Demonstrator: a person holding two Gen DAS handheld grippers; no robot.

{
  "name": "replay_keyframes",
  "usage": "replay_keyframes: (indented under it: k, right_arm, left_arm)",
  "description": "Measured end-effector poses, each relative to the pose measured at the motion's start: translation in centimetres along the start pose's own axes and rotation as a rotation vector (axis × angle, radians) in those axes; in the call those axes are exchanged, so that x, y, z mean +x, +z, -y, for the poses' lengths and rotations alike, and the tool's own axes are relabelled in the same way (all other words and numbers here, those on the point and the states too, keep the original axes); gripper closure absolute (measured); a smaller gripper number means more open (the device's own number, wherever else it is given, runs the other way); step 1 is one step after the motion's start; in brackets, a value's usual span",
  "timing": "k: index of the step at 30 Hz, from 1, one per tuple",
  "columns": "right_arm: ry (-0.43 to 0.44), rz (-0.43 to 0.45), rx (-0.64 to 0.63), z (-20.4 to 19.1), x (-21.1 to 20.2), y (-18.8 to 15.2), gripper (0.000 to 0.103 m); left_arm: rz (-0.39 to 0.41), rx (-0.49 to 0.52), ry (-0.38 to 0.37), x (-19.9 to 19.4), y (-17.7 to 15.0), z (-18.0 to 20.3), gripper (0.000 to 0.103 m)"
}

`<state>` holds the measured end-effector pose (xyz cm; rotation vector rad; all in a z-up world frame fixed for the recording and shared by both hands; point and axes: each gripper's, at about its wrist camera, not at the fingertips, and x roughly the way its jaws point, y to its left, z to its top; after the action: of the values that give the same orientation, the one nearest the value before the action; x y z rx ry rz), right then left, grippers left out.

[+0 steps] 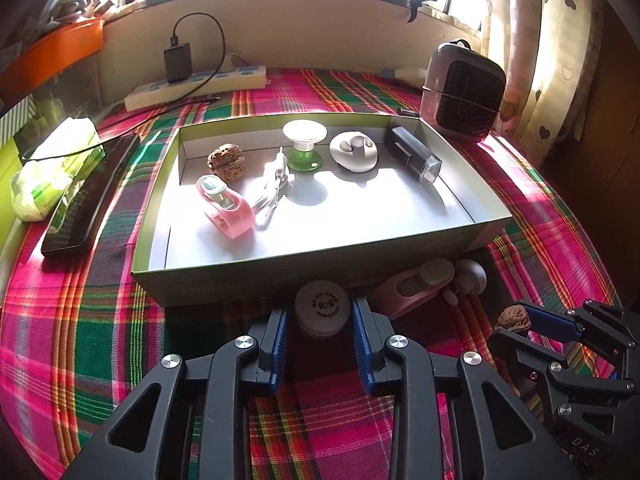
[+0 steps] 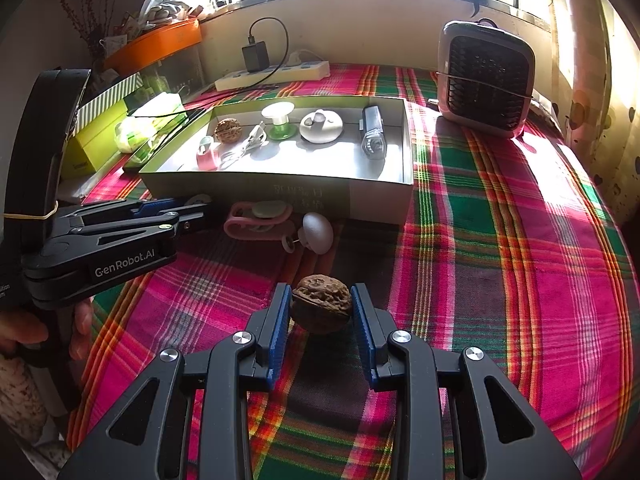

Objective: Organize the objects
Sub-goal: 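Grasp the white round jar with the left gripper while the right holds the walnut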

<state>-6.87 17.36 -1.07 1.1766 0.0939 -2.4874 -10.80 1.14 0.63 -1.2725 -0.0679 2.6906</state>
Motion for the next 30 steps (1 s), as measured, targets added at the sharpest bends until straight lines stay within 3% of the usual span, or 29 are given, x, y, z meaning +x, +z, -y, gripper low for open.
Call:
replay_keyframes:
  k: [30]
  right_arm:
    - [0.007,0.032,-0.003,-0.7,-1.0,0.7,0.071]
  left_arm:
    - [0.028,0.014,-0.015,-2.1,-0.3,0.3,0.077]
